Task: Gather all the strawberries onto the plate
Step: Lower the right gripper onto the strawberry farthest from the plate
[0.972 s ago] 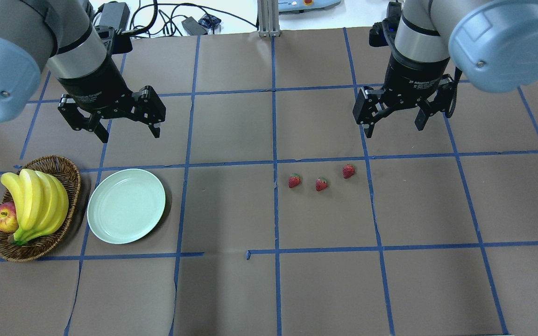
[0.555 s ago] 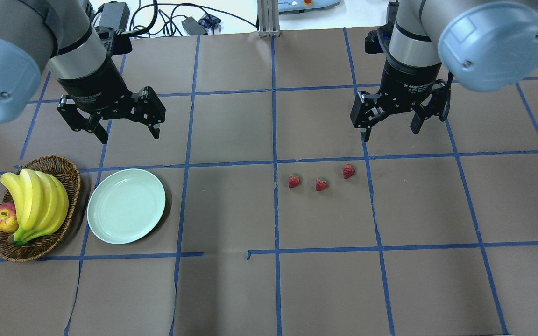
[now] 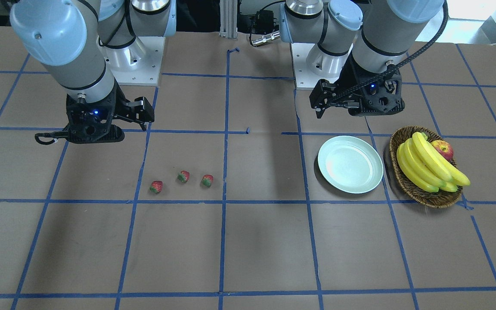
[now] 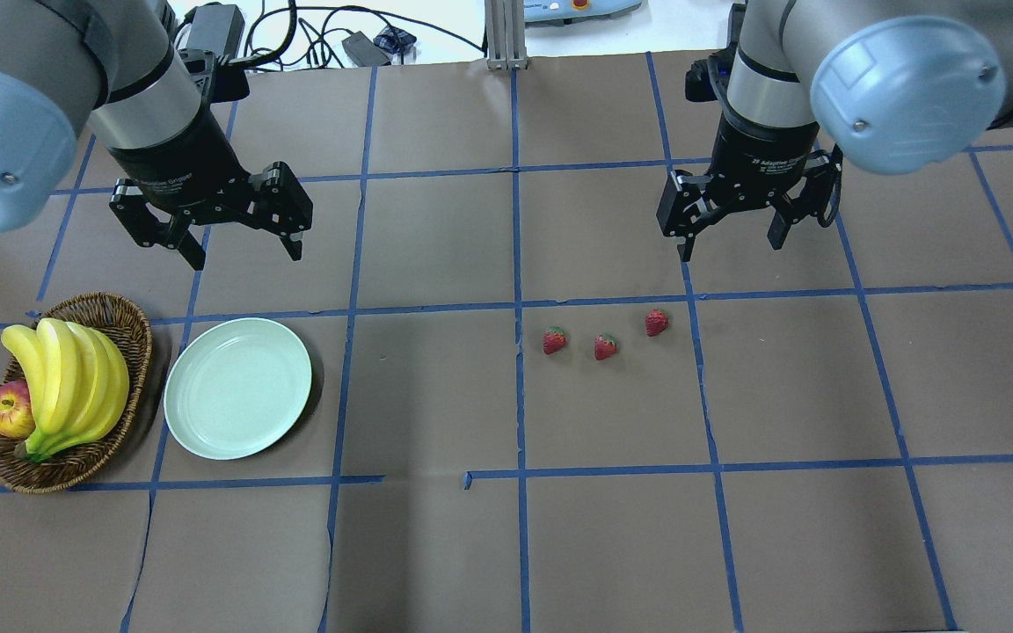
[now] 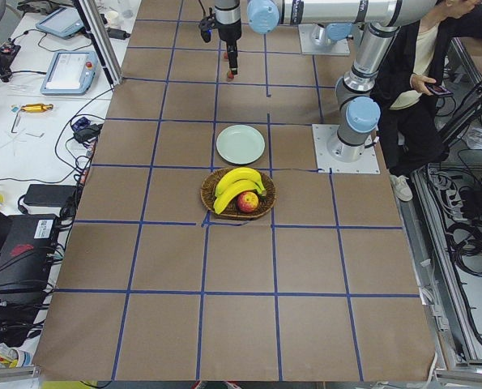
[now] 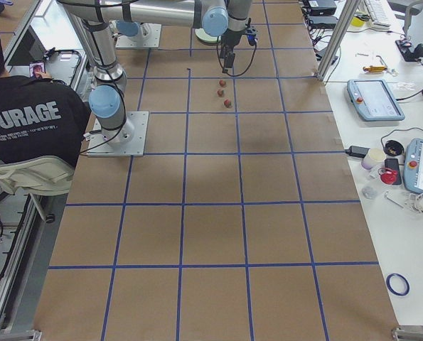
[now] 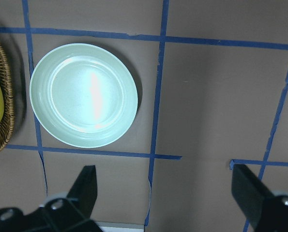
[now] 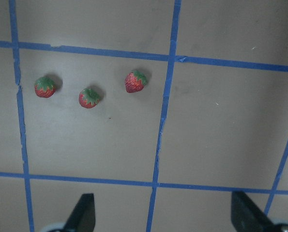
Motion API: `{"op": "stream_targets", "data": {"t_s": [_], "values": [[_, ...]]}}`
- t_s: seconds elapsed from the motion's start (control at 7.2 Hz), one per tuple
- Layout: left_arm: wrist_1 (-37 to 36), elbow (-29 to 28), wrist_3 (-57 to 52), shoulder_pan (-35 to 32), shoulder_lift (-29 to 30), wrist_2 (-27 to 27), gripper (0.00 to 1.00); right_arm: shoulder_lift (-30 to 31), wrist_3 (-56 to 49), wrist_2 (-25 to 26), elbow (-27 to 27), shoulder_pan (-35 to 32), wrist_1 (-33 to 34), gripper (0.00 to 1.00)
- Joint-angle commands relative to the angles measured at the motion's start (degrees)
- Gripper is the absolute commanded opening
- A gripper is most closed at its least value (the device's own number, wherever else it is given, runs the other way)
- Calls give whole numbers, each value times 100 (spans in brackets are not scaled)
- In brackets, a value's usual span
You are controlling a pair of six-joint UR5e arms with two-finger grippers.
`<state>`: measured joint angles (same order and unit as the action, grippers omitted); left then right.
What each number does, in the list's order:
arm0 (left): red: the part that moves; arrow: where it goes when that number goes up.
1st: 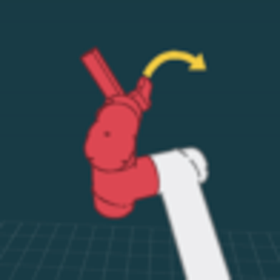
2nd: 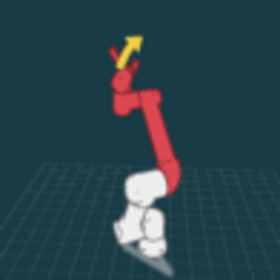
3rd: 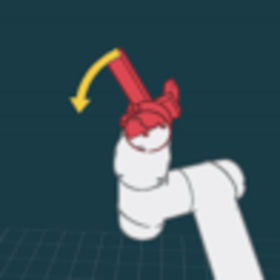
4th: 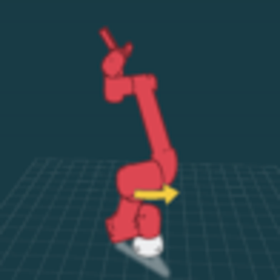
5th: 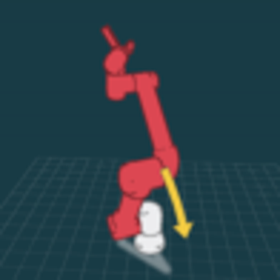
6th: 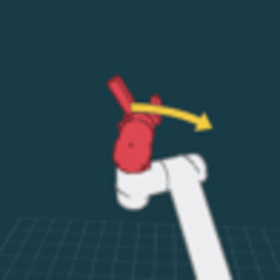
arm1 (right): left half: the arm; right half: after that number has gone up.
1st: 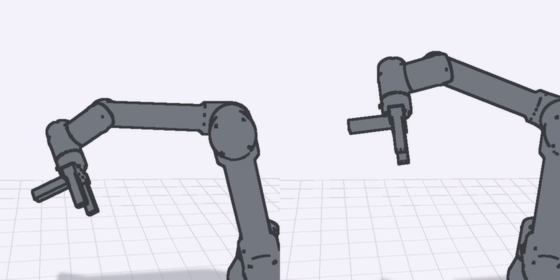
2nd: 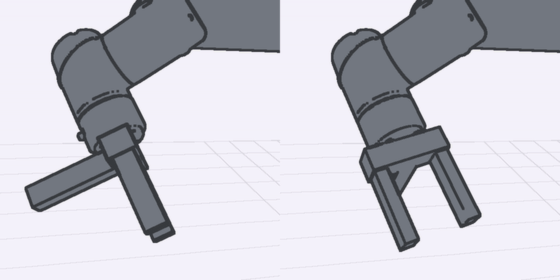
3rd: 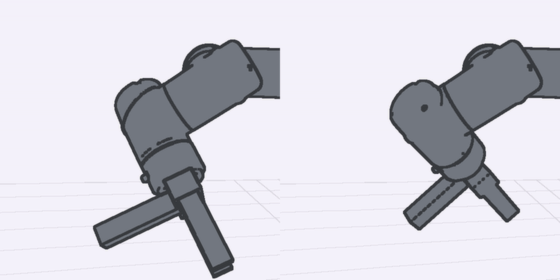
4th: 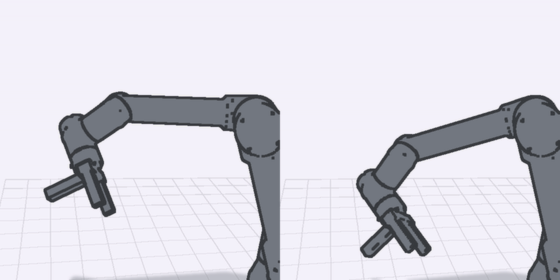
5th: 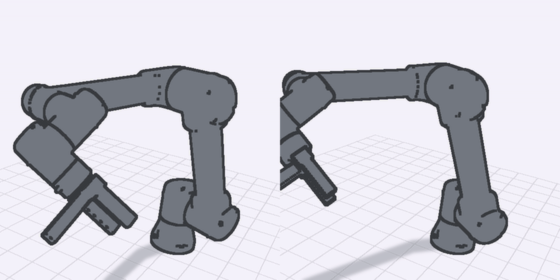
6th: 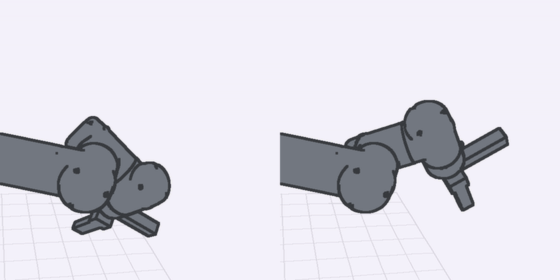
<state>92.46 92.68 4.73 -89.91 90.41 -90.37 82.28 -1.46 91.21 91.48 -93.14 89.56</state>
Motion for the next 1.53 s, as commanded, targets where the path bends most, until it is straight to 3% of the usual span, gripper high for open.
{"op": "stream_targets", "data": {"t_s": [0.0, 0.83, 1.11, 1.39], "values": [[9, 4, -7, 0, -5, -68, 100, -317, 503, -42, 89, -12, 438, 100], [0, 74, 283, -9, 30, -7, 100, -1117, 1480, -33, 879, -38, 2257, 100], [0, 92, 283, -9, 38, -7, 100, -1232, 2199, -50, 1090, -55, 2616, 100], [0, 101, 291, -9, 38, -7, 100, -1389, 2299, -452, 1310, -56, 2681, 100]]}}
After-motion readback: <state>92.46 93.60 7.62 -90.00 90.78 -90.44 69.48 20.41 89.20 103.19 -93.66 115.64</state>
